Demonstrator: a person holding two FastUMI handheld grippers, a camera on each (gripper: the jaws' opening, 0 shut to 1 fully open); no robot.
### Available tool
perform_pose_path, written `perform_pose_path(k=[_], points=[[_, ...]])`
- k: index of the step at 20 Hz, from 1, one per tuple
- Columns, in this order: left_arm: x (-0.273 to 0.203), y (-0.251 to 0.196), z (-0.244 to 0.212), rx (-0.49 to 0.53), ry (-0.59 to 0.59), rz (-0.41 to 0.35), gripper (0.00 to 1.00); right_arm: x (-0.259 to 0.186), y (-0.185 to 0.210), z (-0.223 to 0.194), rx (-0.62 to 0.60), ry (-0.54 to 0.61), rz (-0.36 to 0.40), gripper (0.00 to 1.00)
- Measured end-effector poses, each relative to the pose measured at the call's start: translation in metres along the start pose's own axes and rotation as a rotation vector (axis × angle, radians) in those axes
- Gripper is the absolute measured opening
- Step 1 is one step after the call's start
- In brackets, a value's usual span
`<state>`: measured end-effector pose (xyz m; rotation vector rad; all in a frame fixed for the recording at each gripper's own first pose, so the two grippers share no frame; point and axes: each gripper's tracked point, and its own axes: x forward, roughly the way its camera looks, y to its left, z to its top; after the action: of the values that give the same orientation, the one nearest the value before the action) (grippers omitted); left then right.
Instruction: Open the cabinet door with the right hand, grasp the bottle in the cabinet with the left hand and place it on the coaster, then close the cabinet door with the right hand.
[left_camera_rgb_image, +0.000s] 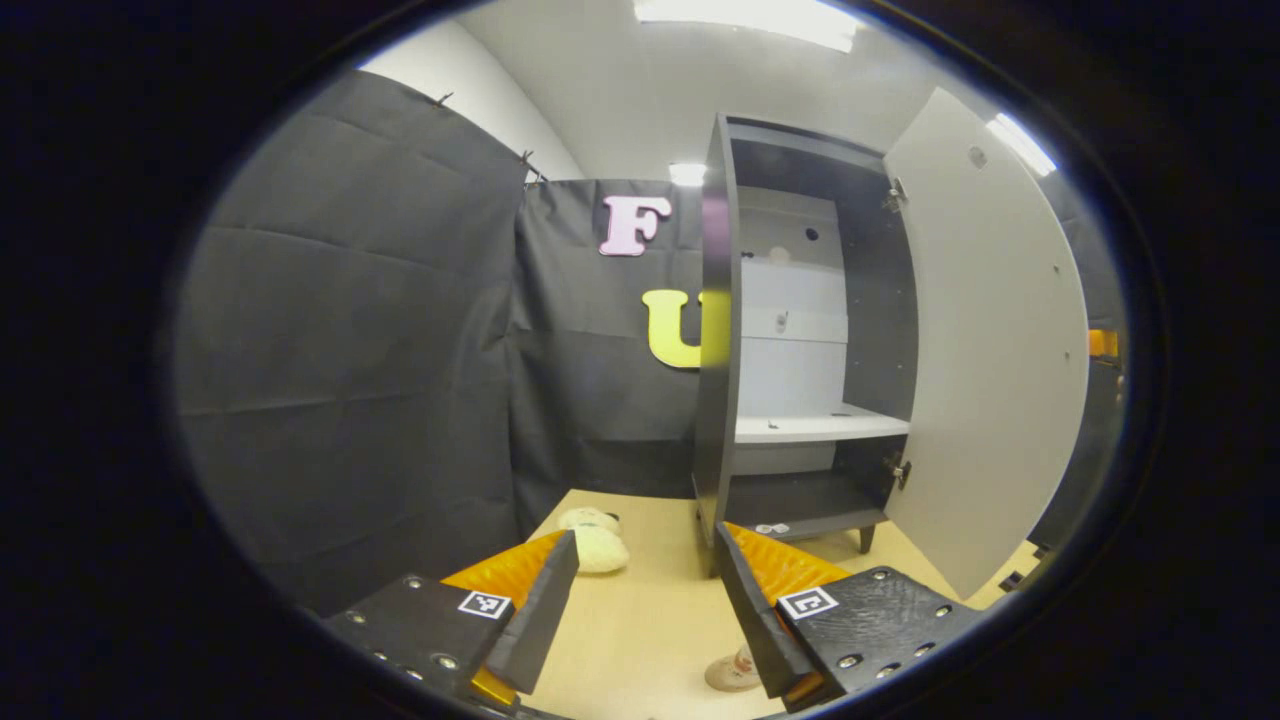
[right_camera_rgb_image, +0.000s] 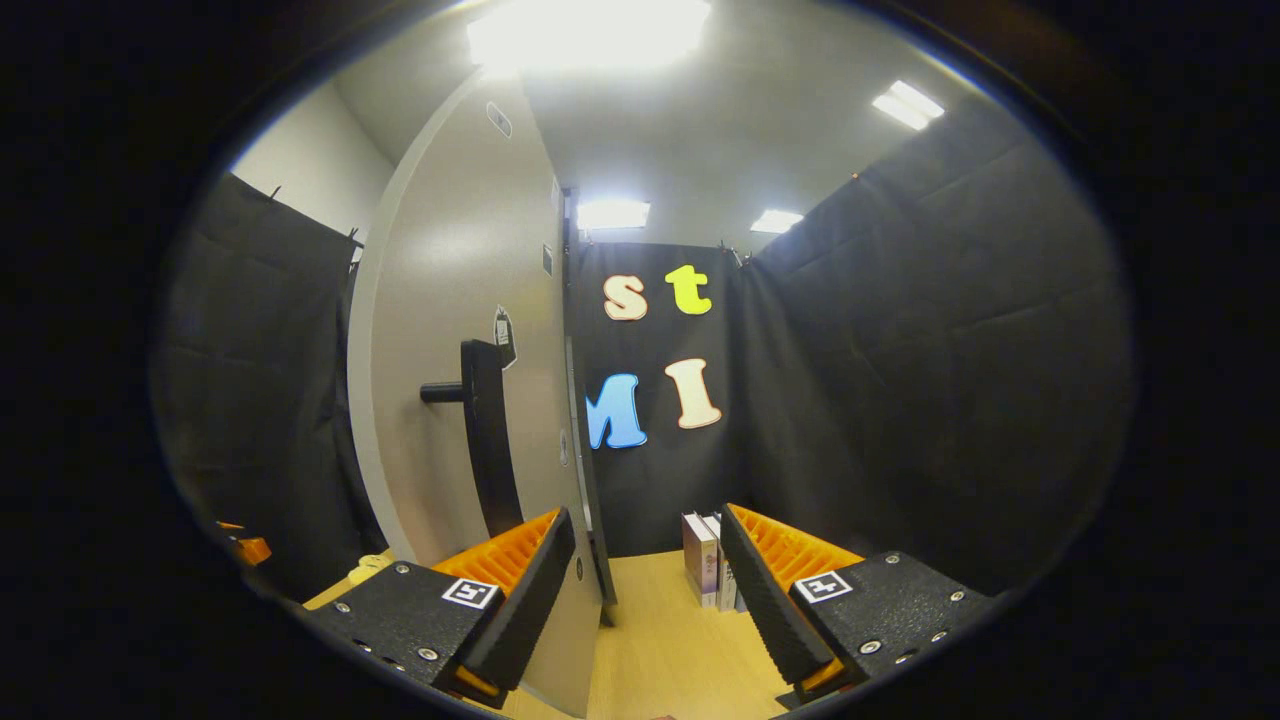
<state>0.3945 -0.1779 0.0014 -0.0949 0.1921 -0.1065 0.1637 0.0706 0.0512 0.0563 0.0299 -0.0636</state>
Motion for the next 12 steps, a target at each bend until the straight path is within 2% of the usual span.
perform_pose_path(k=[5, 7, 9, 10, 12], points=[[-0.001, 0.005, 0.000, -0.011, -0.004, 0.006, 0.82, -0.011, 0.029, 0.002, -0.063, -0.016, 0.011, 0.92], [-0.002, 0.007, 0.000, -0.018, -0.008, 0.010, 0.85, -0.012, 0.039, 0.002, -0.058, -0.013, 0.025, 0.92], [-0.002, 0.010, 0.001, -0.021, -0.011, 0.013, 0.82, -0.001, 0.050, 0.001, -0.046, -0.008, 0.043, 0.92], [-0.002, 0.010, 0.001, -0.021, -0.013, 0.015, 0.85, 0.003, 0.056, 0.000, -0.043, -0.007, 0.051, 0.92], [-0.002, 0.013, 0.002, -0.019, -0.018, 0.019, 0.85, 0.007, 0.070, -0.001, -0.044, -0.007, 0.069, 0.92]])
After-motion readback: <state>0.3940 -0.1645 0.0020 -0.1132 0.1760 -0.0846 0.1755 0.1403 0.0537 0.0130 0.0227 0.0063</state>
